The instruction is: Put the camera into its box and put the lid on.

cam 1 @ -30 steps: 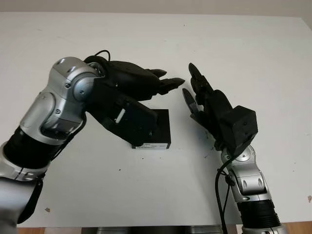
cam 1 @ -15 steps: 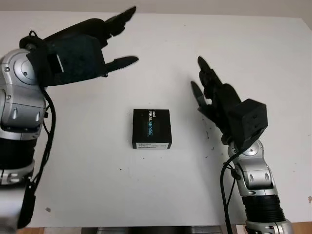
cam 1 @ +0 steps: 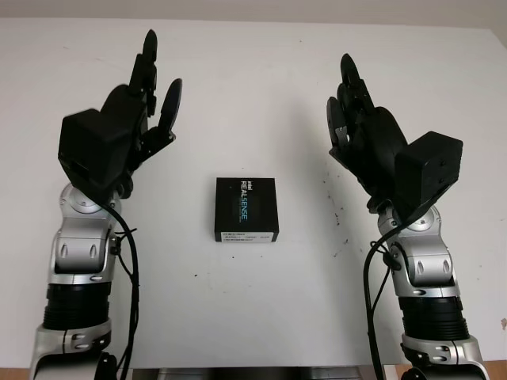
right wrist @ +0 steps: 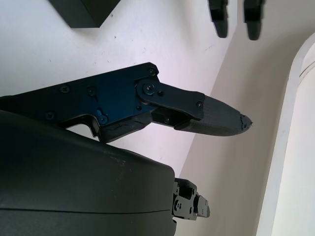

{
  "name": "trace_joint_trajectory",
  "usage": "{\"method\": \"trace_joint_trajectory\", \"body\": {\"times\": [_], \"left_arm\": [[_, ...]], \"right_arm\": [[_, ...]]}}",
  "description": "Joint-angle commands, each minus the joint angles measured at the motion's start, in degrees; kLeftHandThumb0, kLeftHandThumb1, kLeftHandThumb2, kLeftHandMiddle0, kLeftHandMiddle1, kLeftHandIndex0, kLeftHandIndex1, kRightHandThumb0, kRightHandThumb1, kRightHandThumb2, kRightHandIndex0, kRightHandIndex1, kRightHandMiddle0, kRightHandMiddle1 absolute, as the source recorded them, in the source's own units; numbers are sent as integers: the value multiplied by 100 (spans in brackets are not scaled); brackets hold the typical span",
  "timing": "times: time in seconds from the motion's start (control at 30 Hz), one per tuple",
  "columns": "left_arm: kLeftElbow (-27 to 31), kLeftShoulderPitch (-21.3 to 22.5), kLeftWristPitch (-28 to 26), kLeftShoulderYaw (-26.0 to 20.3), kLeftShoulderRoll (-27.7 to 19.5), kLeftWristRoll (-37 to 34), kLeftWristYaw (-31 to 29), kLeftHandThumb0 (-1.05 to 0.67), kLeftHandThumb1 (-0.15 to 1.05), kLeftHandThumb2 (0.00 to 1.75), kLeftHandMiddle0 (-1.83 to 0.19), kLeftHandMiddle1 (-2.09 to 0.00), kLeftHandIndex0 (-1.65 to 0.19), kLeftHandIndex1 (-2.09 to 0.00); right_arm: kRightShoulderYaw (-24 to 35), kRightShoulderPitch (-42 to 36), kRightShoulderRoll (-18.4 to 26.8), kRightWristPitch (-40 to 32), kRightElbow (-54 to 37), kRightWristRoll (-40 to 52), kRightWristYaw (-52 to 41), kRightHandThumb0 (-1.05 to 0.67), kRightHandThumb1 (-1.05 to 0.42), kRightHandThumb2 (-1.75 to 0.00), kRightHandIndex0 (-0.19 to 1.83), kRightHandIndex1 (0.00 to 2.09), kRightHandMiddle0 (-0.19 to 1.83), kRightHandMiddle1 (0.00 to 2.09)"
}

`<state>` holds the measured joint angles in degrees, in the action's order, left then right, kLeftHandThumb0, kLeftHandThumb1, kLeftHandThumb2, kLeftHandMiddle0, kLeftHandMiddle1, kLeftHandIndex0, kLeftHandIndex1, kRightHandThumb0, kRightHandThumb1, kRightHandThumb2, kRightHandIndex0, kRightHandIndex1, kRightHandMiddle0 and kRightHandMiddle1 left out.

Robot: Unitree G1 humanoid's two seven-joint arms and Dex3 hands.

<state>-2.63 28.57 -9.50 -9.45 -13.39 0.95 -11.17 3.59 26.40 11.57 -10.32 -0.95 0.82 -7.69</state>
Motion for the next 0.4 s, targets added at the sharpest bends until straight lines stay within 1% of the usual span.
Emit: {"method": "trace_joint_trajectory", "body": {"times": [0.0, 0.17, 0.37], "left_arm": [[-108, -24, 125, 0, 19, -67, 93, -85, 105, 70, 19, 0, 19, 0], [-87, -105, 124, -40, 42, -263, 217, -82, 105, 72, 19, 0, 19, 0], [123, -231, -75, 1, 19, -329, 342, -85, 105, 71, 19, 0, 19, 0]], "right_arm": [[-37, -16, -34, -100, -39, -90, 112, -87, -105, -70, -19, 0, -19, 0], [-123, -38, -209, -108, 115, -167, 341, -86, -105, -70, -19, 0, -19, 0], [-173, -130, -275, -54, 152, -183, 352, -84, -105, -70, -19, 0, -19, 0]]}}
